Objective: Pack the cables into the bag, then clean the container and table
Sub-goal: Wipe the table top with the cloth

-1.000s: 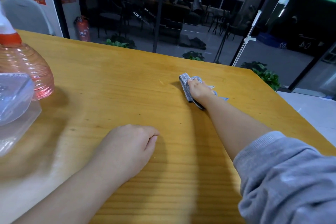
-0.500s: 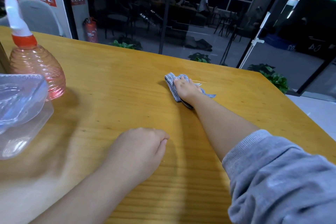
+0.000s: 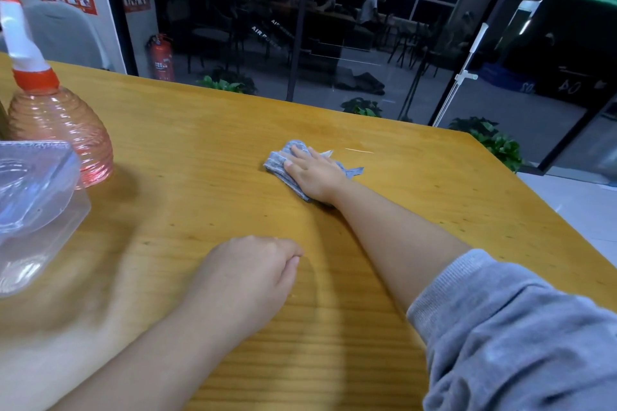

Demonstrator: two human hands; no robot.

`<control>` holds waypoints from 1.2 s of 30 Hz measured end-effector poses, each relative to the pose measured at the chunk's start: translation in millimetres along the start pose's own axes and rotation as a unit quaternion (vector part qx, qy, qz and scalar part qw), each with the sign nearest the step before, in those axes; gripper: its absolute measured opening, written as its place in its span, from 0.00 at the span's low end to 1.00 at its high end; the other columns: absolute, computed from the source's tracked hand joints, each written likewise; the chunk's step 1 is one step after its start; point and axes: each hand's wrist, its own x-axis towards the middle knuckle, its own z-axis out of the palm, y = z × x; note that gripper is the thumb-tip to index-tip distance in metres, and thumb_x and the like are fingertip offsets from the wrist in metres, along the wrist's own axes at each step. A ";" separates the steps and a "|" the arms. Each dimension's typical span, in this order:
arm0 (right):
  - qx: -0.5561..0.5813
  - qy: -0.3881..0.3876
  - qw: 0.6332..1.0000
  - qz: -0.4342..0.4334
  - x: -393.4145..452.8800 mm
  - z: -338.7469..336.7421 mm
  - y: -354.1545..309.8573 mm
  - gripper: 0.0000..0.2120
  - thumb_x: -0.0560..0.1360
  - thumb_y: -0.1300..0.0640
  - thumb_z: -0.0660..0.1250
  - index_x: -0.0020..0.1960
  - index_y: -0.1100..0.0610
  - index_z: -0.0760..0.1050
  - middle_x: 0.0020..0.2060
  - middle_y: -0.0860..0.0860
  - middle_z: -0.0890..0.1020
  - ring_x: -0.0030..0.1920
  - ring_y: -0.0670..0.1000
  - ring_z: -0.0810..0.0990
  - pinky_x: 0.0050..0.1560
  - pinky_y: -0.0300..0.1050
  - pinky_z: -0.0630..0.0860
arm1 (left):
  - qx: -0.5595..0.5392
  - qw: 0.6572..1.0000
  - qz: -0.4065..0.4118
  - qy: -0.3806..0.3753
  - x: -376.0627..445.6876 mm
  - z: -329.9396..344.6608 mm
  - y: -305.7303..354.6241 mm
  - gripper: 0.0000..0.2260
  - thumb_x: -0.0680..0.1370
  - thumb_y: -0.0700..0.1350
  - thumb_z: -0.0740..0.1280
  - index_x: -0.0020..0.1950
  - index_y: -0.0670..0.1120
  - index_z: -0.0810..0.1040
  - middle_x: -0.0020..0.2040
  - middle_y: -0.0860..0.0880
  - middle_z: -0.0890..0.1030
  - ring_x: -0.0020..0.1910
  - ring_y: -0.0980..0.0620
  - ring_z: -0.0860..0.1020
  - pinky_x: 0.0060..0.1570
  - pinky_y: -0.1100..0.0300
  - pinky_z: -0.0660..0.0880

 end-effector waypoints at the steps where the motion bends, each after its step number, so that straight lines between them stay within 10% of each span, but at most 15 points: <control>1: 0.011 0.000 1.000 -0.014 -4.7 0.2 0.3 0.23 0.83 0.46 0.41 0.77 0.46 0.51 0.77 0.45 0.50 0.77 0.49 0.44 0.75 0.50 0.42 | -0.001 1.000 -0.003 0.000 0.2 0.7 -0.4 0.25 0.73 0.56 0.44 0.63 0.59 0.73 0.57 0.59 0.79 0.56 0.55 0.76 0.51 0.59 0.73; 10: 0.230 0.013 0.973 0.004 -48.4 -7.6 13.2 0.21 0.82 0.44 0.52 0.68 0.52 0.71 0.68 0.47 0.71 0.69 0.48 0.66 0.67 0.40 0.59 | -0.020 1.000 -0.012 -0.004 -0.7 3.3 -0.1 0.25 0.71 0.56 0.45 0.60 0.59 0.75 0.58 0.60 0.79 0.56 0.55 0.77 0.52 0.57 0.74; 12: 0.271 0.047 0.961 0.014 -55.8 -9.4 19.5 0.16 0.82 0.47 0.53 0.51 0.51 0.78 0.51 0.47 0.79 0.55 0.48 0.73 0.57 0.40 0.65 | -0.019 1.000 -0.009 -0.003 -0.2 2.9 -0.4 0.25 0.71 0.56 0.45 0.60 0.59 0.75 0.58 0.60 0.79 0.56 0.56 0.77 0.52 0.58 0.74; 15: 0.304 0.127 0.943 0.053 -64.6 -14.9 34.1 0.20 0.82 0.49 0.53 0.32 0.52 0.61 0.30 0.49 0.66 0.34 0.48 0.66 0.39 0.45 0.61 | -0.024 1.000 -0.006 -0.008 -0.6 1.9 0.5 0.26 0.71 0.56 0.44 0.61 0.60 0.75 0.59 0.61 0.79 0.58 0.58 0.76 0.54 0.59 0.74; 27: 0.399 0.356 0.795 0.286 -82.3 -62.9 129.9 0.23 0.82 0.46 0.48 0.54 0.60 0.75 0.41 0.54 0.76 0.40 0.53 0.74 0.34 0.43 0.65 | -0.029 0.999 -0.020 0.005 -0.7 6.9 -0.5 0.25 0.71 0.56 0.45 0.59 0.60 0.76 0.59 0.59 0.79 0.58 0.57 0.77 0.52 0.57 0.75; 36: 0.290 0.370 0.814 0.342 -81.8 -48.9 188.9 0.27 0.81 0.42 0.40 0.67 0.53 0.68 0.63 0.54 0.75 0.64 0.58 0.72 0.70 0.60 0.60 | -0.024 0.999 -0.015 0.030 -1.5 8.3 3.6 0.21 0.74 0.55 0.48 0.57 0.59 0.78 0.56 0.58 0.81 0.59 0.57 0.77 0.50 0.55 0.77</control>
